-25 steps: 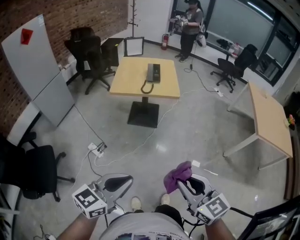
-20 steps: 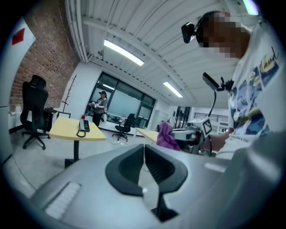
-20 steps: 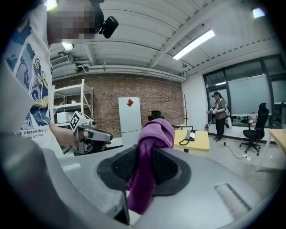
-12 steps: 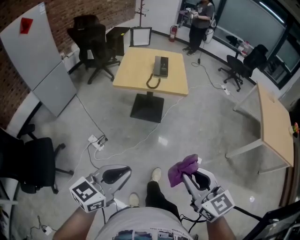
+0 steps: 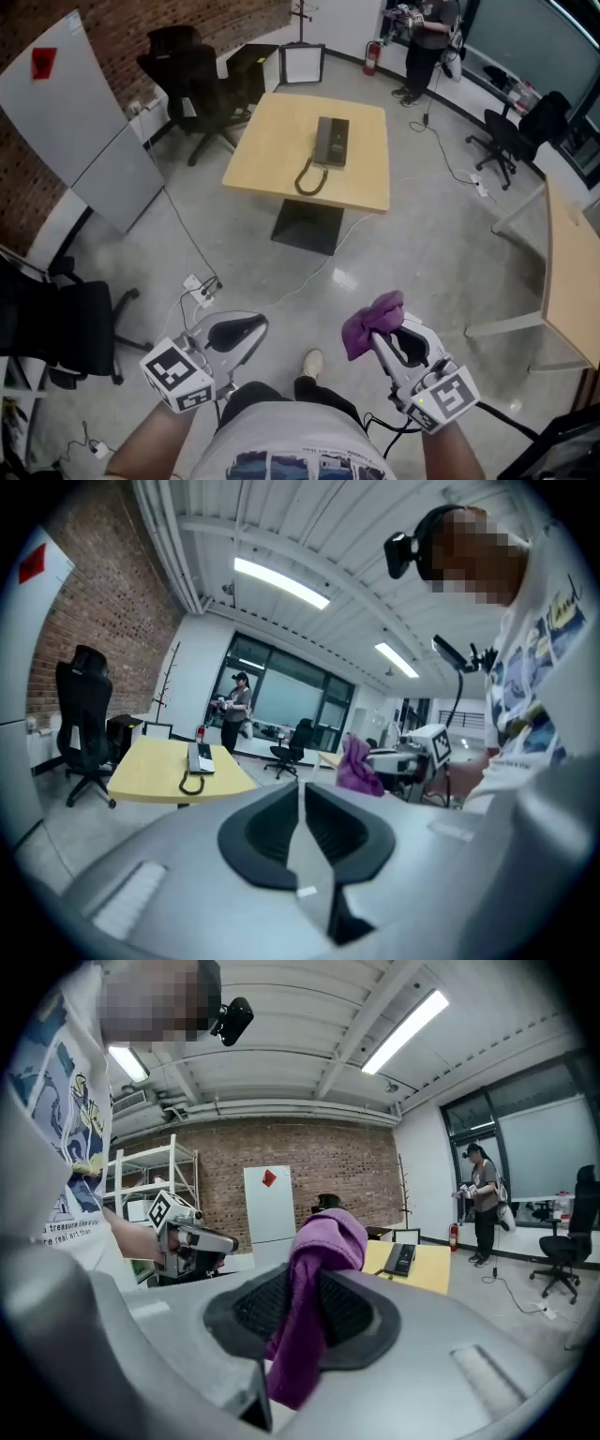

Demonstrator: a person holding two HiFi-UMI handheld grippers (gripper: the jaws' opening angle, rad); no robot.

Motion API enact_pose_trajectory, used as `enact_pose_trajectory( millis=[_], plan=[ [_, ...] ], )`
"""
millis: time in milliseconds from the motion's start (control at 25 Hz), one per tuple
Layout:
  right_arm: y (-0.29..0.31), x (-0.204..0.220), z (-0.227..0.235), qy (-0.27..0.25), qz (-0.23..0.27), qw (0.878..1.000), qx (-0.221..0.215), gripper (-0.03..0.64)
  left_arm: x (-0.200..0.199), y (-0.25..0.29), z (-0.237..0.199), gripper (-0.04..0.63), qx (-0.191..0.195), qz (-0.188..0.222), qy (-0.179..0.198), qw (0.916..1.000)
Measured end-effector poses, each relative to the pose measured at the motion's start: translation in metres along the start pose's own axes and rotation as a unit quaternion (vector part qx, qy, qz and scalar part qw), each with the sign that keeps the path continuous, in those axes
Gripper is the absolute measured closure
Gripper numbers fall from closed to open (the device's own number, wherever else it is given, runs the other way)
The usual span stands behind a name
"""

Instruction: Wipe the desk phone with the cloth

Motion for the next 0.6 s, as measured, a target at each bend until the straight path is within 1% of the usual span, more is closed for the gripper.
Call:
enact_pose_trajectory(
  millis=[160,240,360,480,600],
  plan=[
    [0.024,0.000,0.033,0.003,-0.004,1.000,-0.007,0.525,-0.013,0.032,-0.027,0.583,-0.004,-0.002,-0.004,1.0000],
    [0.036,0.000,0.044,0.005,-0.007,1.000,-0.010,0.525,-0.017,0.043,-0.042,0.579,-0.002,0.003,-0.018,0.9998],
    [0.055,0.002,0.056,0.010,-0.010,1.000,-0.013,0.525,-0.021,0.055,-0.068,0.551,0.003,0.008,-0.040,0.9992],
    [0.077,0.002,0.068,0.007,-0.010,1.000,-0.006,0.525,-0.025,0.066,-0.100,0.548,0.011,0.007,-0.046,0.9989],
    [0.101,0.001,0.077,0.015,-0.015,1.000,0.005,0.525,-0.029,0.078,-0.136,0.538,0.023,0.009,-0.056,0.9981]
  ],
)
Point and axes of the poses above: the fingertips, and each gripper's own axes: y forward along the fingers, z to its right, x out of its underside, the point moved 2 cm from there along -y, backward along the fingers, and after that the axes turned 13 degrees about x, right-handed, at the moved point
